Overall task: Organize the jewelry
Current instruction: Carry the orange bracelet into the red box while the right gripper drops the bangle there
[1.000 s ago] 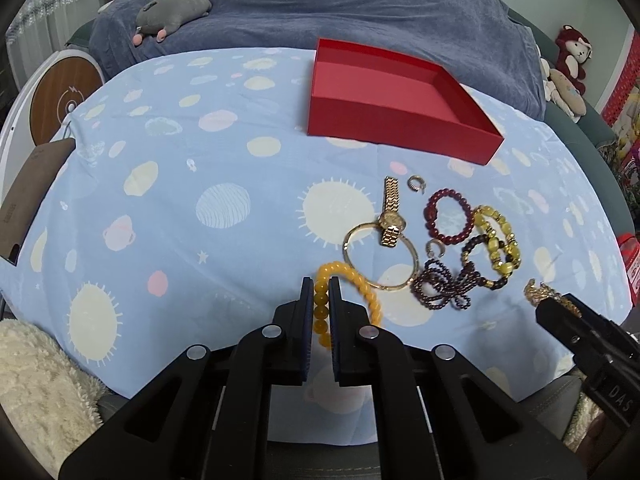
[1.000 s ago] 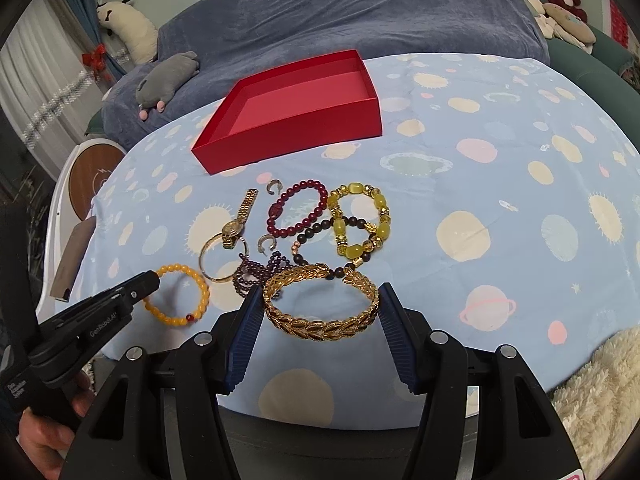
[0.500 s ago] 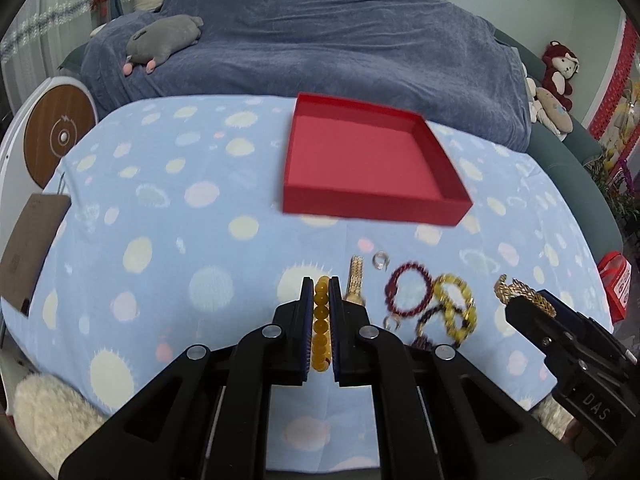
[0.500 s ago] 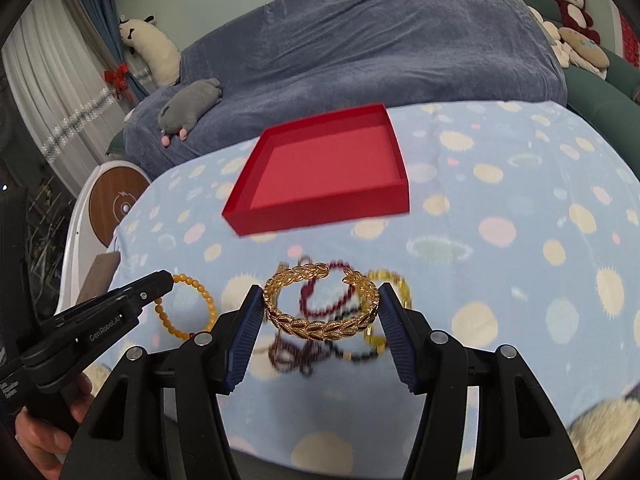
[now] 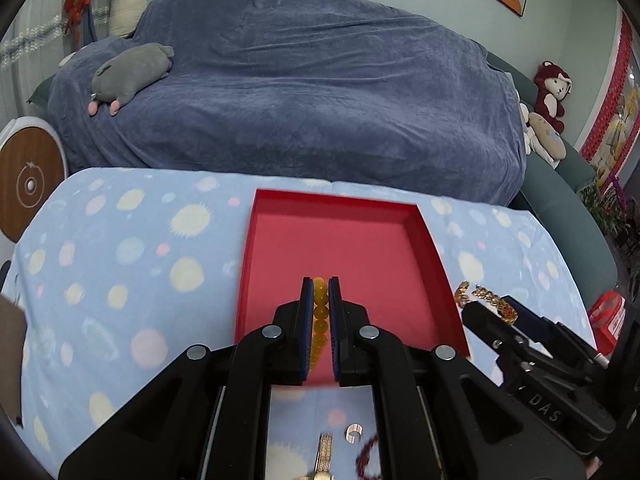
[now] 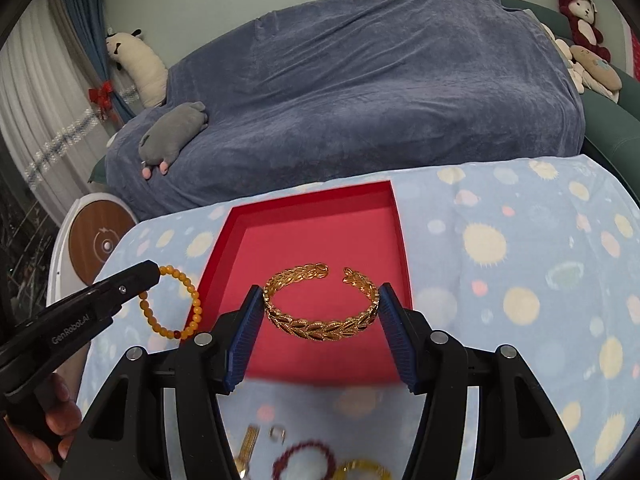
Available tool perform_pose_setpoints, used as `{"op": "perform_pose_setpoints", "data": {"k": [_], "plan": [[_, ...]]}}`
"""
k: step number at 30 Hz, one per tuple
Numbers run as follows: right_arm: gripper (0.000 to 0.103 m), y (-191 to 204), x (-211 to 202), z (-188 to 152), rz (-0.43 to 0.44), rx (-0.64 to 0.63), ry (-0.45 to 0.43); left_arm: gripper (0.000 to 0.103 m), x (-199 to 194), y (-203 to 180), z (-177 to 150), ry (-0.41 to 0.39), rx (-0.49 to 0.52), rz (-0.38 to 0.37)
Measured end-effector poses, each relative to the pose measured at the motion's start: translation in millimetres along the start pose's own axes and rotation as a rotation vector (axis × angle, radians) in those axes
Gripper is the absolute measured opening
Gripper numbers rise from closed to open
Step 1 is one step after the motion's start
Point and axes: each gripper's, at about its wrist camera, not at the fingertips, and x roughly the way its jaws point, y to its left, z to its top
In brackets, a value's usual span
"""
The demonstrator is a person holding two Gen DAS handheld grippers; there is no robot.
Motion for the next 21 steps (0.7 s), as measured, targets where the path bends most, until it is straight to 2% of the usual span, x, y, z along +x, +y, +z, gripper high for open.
{"op": "perform_pose_setpoints", "data": {"k": [5, 10, 15, 16, 18, 19, 21], "plan": [[0.056, -2, 49, 36, -0.027, -0.025, 0.020, 0.007, 50, -4, 34, 0.017, 0.010, -0.002], [0.056, -5, 86, 54, -0.048, -0.032, 0.051, 0.007, 92, -1, 49, 0.060, 0.005, 0.005], [0.057, -8, 117, 62, -0.056, -0.020, 0.092, 0.008, 117, -1, 54, 0.077, 0.010, 0.018], [0.057, -8, 119, 62, -0.065, -0.026, 0.091, 0.011, 120, 0, 54, 0.076, 0.007, 0.024], [0.058, -6, 122, 62, -0.078, -0.039, 0.092, 0.031, 125, 2, 55, 0.081, -0.001, 0.031], [0.060, -5, 122, 62, -0.085, -0.045, 0.092, 0.048, 124, 3, 55, 0.075, -0.010, 0.047], [0.064, -6, 118, 60, -0.082, -0.046, 0.084, 0.059, 120, 7, 54, 0.046, -0.023, 0.053]]}}
